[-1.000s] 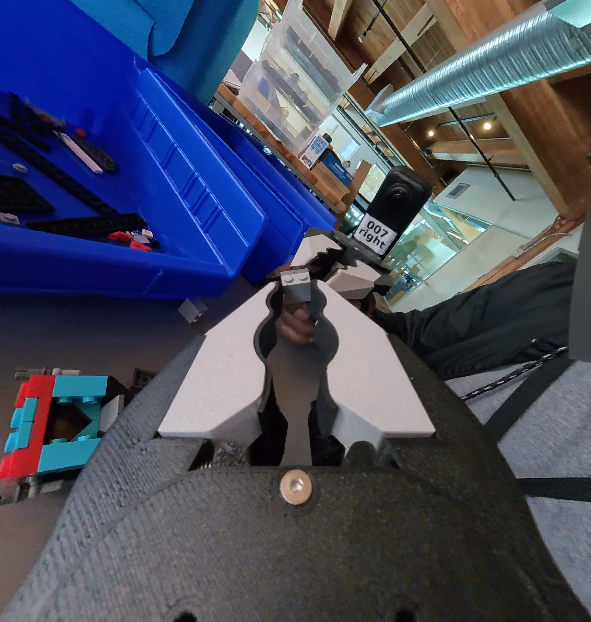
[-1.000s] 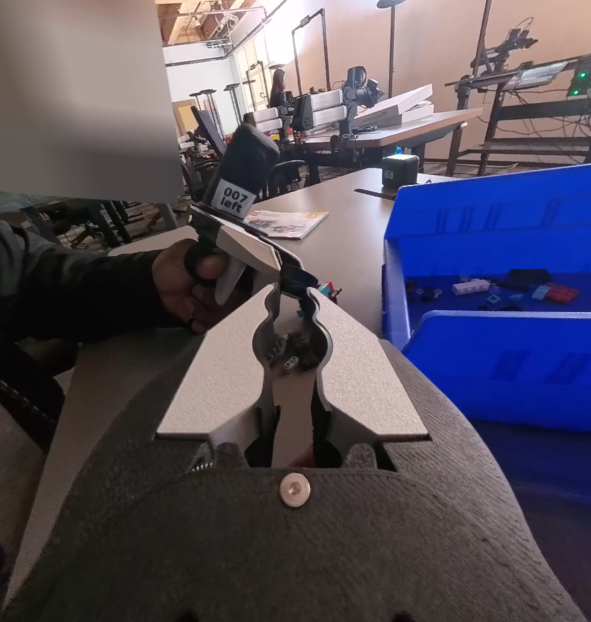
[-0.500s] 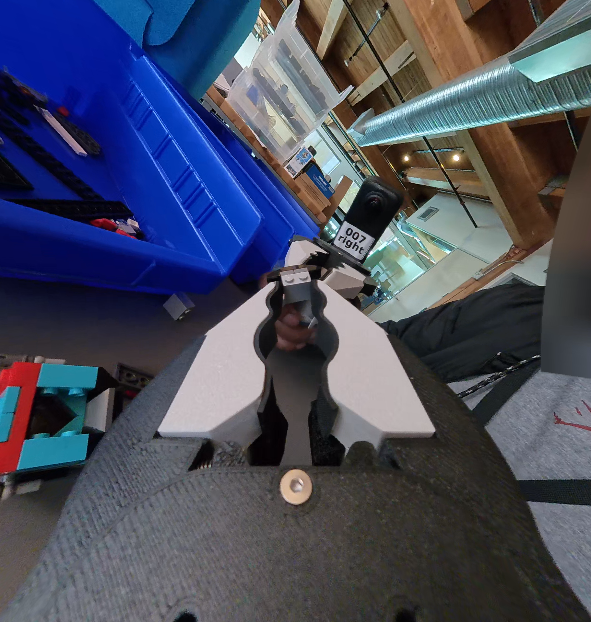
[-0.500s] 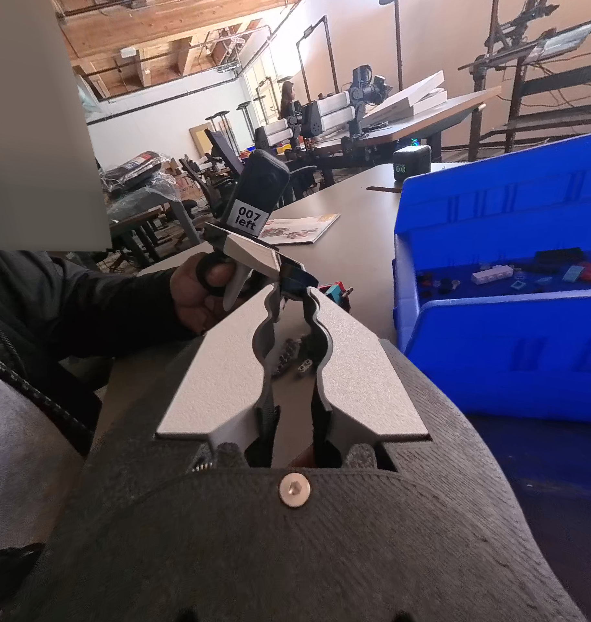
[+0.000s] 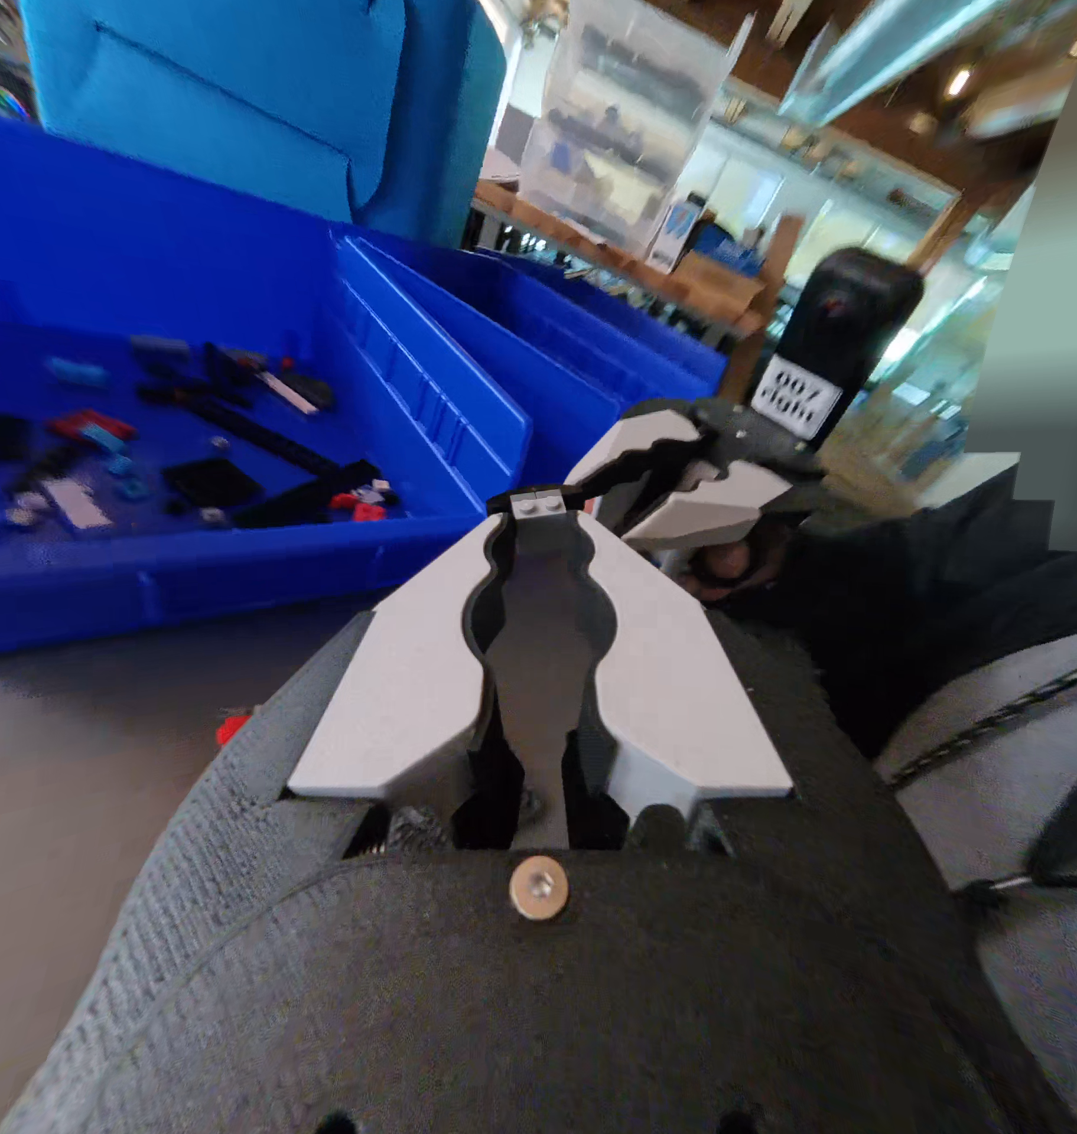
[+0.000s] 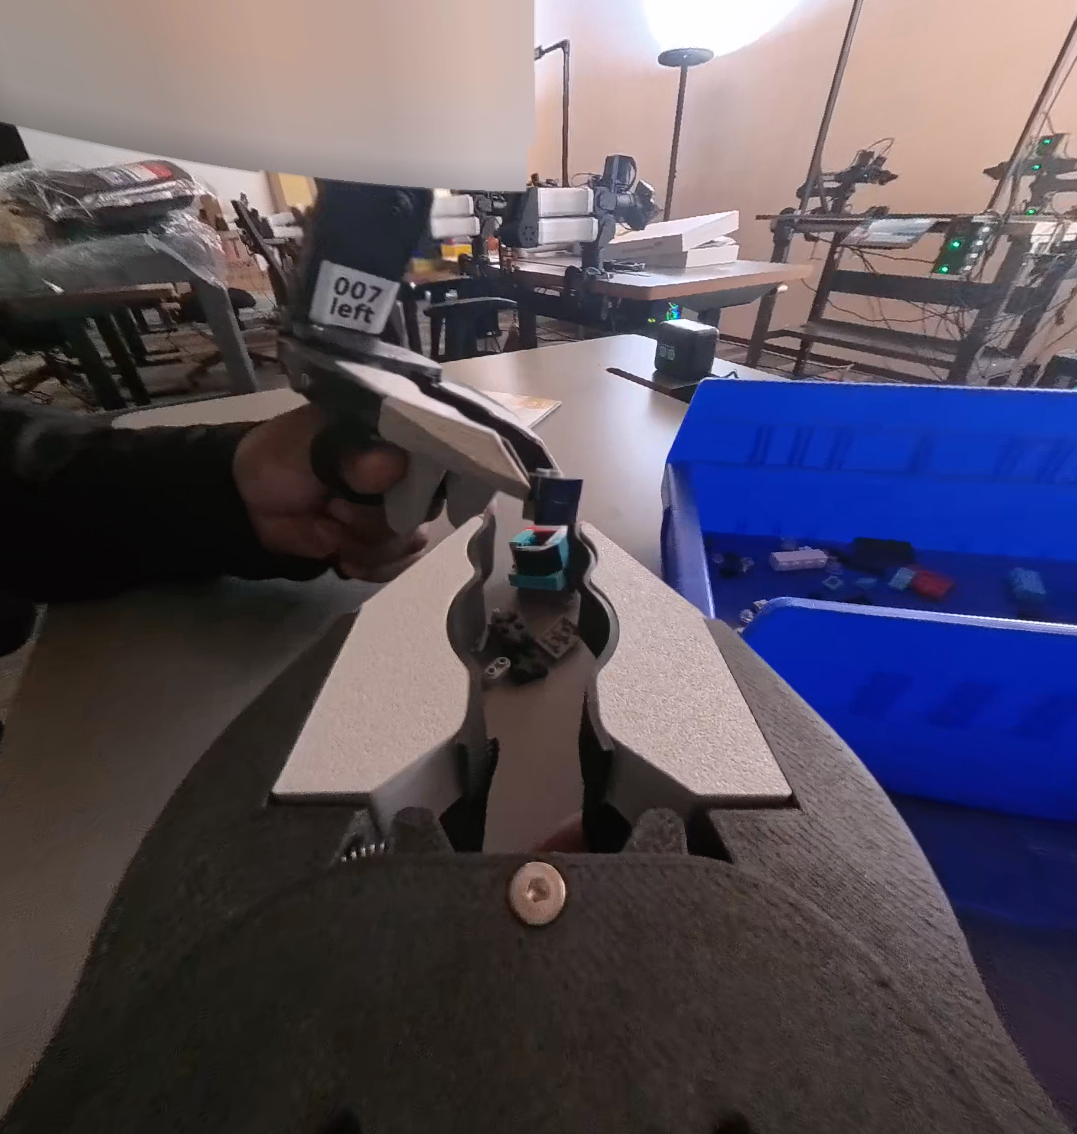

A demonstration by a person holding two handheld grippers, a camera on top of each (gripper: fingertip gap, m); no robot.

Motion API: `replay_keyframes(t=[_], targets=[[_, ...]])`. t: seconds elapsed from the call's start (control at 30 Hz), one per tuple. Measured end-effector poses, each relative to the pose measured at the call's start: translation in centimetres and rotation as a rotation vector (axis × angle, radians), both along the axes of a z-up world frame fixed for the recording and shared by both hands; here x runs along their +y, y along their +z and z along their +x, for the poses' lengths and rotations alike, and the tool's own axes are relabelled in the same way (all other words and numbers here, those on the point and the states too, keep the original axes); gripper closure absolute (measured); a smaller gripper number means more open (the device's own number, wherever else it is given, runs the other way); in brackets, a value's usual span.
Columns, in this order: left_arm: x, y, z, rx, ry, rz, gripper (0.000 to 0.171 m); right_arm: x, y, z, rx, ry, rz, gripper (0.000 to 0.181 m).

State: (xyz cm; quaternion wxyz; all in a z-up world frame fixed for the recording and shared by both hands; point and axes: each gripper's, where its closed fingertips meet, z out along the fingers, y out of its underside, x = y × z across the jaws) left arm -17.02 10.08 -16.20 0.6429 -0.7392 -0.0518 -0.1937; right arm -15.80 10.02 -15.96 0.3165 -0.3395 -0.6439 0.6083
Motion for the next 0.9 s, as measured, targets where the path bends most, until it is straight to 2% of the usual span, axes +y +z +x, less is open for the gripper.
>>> replay_keyframes(t=[0.1,0.2,0.57,0.7,0.9], targets=[[0.1,-0.2,0.6,0.198,0.018,-0.023,0.155,0.1,0.3,0.1,-0.009,0.017,-0.04,0.158],[0.2,-0.4,1.2,0.278,0.005,-0.03,0.155,-0.1,0.0,0.3,-0.037,0.059,-0.056,0.158],[-0.1,-0.7,2.3,0.387,-0.075,-0.018,0.155,-0.5,-0.3,1.0,-0.056,0.133,-0.047,0.164],[-0.2,-0.6,2.3,0.395,-0.078,-0.016,0.155,-0.5,-0.3,1.1,-0.037,0.13,-0.03,0.167],[-0.2,-0.5,2.3,0.332,-0.087,-0.006,0.154,-0.3,-0.1,1.1,-0.052,0.136,-0.067,0.169]])
